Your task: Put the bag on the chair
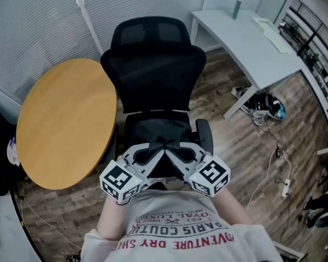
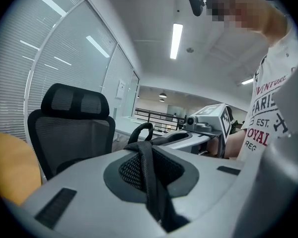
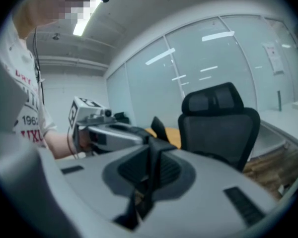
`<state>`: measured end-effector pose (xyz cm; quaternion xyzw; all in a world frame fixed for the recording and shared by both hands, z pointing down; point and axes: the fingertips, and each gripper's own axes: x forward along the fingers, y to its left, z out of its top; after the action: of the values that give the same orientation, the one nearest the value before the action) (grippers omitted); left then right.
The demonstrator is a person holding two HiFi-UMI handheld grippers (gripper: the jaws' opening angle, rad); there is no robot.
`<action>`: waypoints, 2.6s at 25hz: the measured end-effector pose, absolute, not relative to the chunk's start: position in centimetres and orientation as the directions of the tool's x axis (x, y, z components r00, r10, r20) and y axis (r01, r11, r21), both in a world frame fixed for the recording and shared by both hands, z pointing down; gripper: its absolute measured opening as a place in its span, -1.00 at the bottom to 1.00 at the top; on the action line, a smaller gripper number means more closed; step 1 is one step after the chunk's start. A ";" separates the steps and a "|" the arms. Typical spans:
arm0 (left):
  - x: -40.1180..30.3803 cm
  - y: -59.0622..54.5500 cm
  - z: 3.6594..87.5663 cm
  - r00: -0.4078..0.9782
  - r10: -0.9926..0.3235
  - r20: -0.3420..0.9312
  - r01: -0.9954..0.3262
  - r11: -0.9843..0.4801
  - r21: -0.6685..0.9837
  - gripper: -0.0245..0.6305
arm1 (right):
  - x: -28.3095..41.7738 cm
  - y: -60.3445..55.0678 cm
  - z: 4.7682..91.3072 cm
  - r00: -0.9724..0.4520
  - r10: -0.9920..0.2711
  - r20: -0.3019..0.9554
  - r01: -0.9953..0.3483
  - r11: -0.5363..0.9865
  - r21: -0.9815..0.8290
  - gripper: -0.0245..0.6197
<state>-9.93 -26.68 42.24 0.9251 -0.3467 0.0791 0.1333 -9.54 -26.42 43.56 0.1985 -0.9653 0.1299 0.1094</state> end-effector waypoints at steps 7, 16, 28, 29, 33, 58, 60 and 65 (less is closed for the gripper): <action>-13.7 -32.3 44.5 0.757 -0.599 0.261 -0.650 -0.732 0.205 -0.76 | -13.2 -32.1 46.0 -0.863 -0.396 0.314 -0.472 0.854 -0.220 -0.79; -17.2 -40.2 47.0 0.722 -0.632 0.283 -0.690 -0.691 0.217 -0.76 | -16.6 -39.5 48.7 -0.837 -0.409 0.364 -0.505 0.832 -0.227 -0.79; -18.7 -44.1 51.8 0.711 -0.604 0.359 -0.697 -0.670 0.255 -0.76 | -18.1 -43.3 53.3 -0.808 -0.379 0.451 -0.533 0.797 -0.284 -0.79; -18.8 -44.1 52.4 0.709 -0.601 0.369 -0.700 -0.665 0.261 -0.76 | -18.1 -43.4 54.0 -0.804 -0.374 0.462 -0.536 0.792 -0.292 -0.79; -18.9 -43.9 55.0 0.702 -0.585 0.406 -0.704 -0.655 0.275 -0.76 | -18.2 -43.2 56.5 -0.789 -0.344 0.510 -0.540 0.784 -0.306 -0.79; -17.4 -45.7 65.4 0.659 -0.529 0.534 -0.749 -0.523 0.406 -0.59 | -15.1 -45.5 65.5 -0.660 -0.399 0.636 -0.699 0.635 -0.327 -0.71; -17.7 -45.8 66.0 0.656 -0.530 0.538 -0.754 -0.480 0.448 -0.51 | -14.8 -45.7 66.1 -0.638 -0.411 0.651 -0.720 0.619 -0.315 -0.62; -18.1 -46.1 66.8 0.641 -0.539 0.546 -0.767 -0.443 0.464 -0.39 | -14.0 -46.3 67.0 -0.609 -0.430 0.667 -0.758 0.564 -0.328 -0.37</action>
<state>-18.14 -46.09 66.83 0.8339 -0.3917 0.1613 0.3538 -14.02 -46.27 67.00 0.3523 -0.8428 0.3065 0.2675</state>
